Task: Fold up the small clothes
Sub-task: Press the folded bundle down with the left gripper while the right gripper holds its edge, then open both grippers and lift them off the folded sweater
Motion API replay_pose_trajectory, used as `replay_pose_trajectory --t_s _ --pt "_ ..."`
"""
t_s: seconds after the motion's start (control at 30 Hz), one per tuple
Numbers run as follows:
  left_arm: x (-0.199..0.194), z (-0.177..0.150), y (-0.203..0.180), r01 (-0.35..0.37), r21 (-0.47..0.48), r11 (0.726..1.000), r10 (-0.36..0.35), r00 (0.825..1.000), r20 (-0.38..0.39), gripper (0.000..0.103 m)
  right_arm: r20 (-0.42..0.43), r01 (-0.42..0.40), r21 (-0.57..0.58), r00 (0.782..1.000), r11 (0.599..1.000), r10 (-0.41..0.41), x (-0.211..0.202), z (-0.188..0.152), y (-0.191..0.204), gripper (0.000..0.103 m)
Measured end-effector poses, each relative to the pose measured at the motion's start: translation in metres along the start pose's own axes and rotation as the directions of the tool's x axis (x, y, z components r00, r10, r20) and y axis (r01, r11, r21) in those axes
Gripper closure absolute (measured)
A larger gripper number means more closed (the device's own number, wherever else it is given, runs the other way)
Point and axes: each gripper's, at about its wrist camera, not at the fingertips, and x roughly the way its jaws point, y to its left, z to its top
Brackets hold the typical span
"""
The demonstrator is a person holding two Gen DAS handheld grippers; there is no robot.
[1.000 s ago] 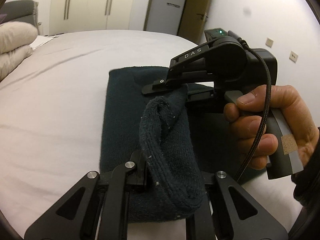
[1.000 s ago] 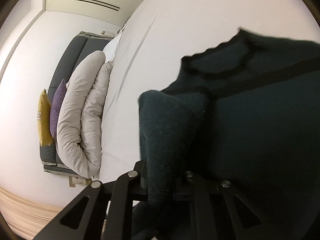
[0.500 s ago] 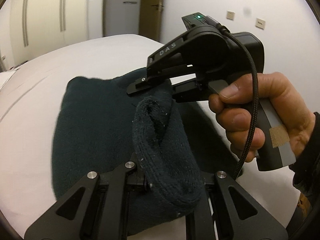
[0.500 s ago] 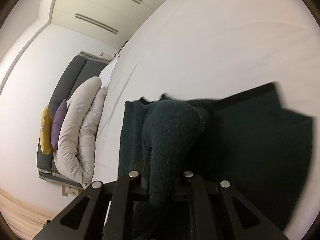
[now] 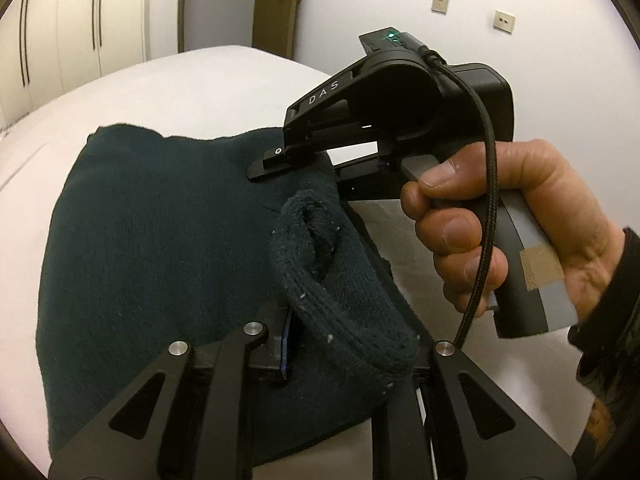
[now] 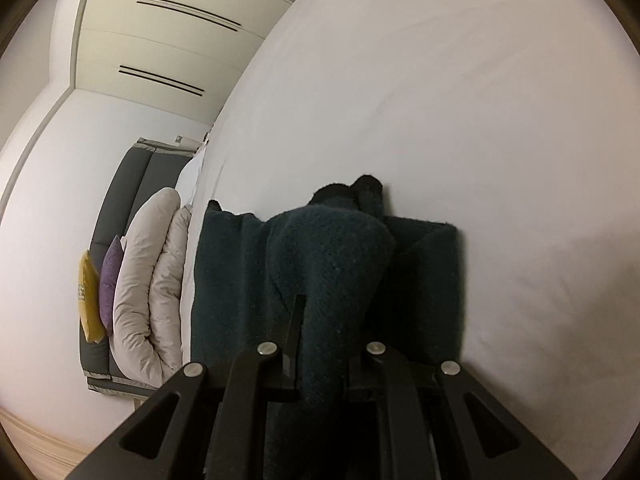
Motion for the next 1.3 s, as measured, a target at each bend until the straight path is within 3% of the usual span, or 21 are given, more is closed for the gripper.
replay_pose_trajectory --t_s 0.13,0.27,0.33,0.43,0.5,0.53,0.63,0.67,0.73,0.77,0.87,1.07,1.17,1.23,1.3 --pt "-0.008 0.0 0.005 0.022 0.004 1.0 -0.022 1.0 0.006 0.09 0.012 0.033 -0.003 0.999 0.999 -0.033 -0.002 0.004 0.007 0.09" --pt "-0.005 0.005 0.0 -0.003 0.026 1.0 0.003 1.0 0.0 0.09 -0.001 0.047 -0.016 0.999 0.999 -0.047 -0.006 0.009 0.008 0.09" --pt "0.003 0.004 -0.001 -0.018 0.029 0.999 0.019 1.0 -0.021 0.084 -0.039 0.036 -0.012 0.999 0.999 -0.036 0.001 0.009 0.004 0.09" --pt "0.022 0.0 -0.021 -0.02 0.054 0.998 0.021 0.999 -0.034 0.062 -0.032 -0.005 0.035 0.999 0.999 0.006 0.003 0.007 -0.009 0.089" --pt "0.009 -0.008 -0.022 0.076 0.036 0.996 -0.075 0.996 -0.038 0.024 -0.004 -0.028 0.055 1.0 0.998 0.029 -0.003 0.004 -0.015 0.085" --pt "-0.003 -0.014 -0.021 0.122 0.004 0.993 -0.122 0.992 -0.043 0.021 0.002 -0.035 0.059 0.999 0.998 0.035 -0.005 0.003 -0.015 0.083" --pt "-0.032 -0.037 -0.015 0.223 0.002 0.975 -0.223 0.973 -0.054 0.021 0.008 -0.047 0.089 0.999 0.995 0.046 -0.015 0.0 -0.017 0.077" --pt "-0.044 -0.044 -0.006 0.226 0.003 0.974 -0.225 0.973 -0.047 0.021 0.015 -0.053 0.081 0.999 0.995 0.052 -0.021 -0.002 -0.015 0.074" --pt "-0.06 -0.053 0.024 0.193 -0.048 0.98 -0.194 0.981 -0.015 0.021 0.03 -0.058 0.052 0.998 0.997 0.057 -0.034 -0.01 -0.007 0.054" --pt "-0.063 -0.055 0.043 0.174 -0.093 0.98 -0.176 0.984 -0.017 0.021 0.034 -0.068 0.037 0.997 0.997 0.067 -0.042 -0.017 -0.005 0.052" --pt "-0.073 -0.055 0.097 0.128 -0.172 0.977 -0.128 0.992 0.009 0.021 0.023 -0.072 0.034 0.997 0.997 0.071 -0.053 -0.043 -0.002 0.05" --pt "-0.088 -0.034 0.144 0.056 -0.162 0.985 -0.046 0.997 0.062 0.021 0.022 -0.067 0.046 0.998 0.997 0.067 -0.059 -0.1 0.002 0.05" --pt "-0.079 -0.009 0.145 0.03 -0.137 0.99 -0.02 0.997 0.071 0.021 0.013 -0.026 0.054 1.0 0.998 0.026 -0.05 -0.116 0.004 0.055" --pt "-0.071 0.005 0.147 0.033 -0.112 0.993 -0.028 0.998 0.051 0.021 0.008 -0.005 0.045 1.0 0.999 0.004 -0.046 -0.124 0.009 0.075" --pt "-0.054 0.014 0.146 0.034 -0.097 0.995 -0.033 0.999 0.017 0.021 0.026 0.011 0.043 1.0 0.999 -0.013 -0.047 -0.133 0.01 0.085"
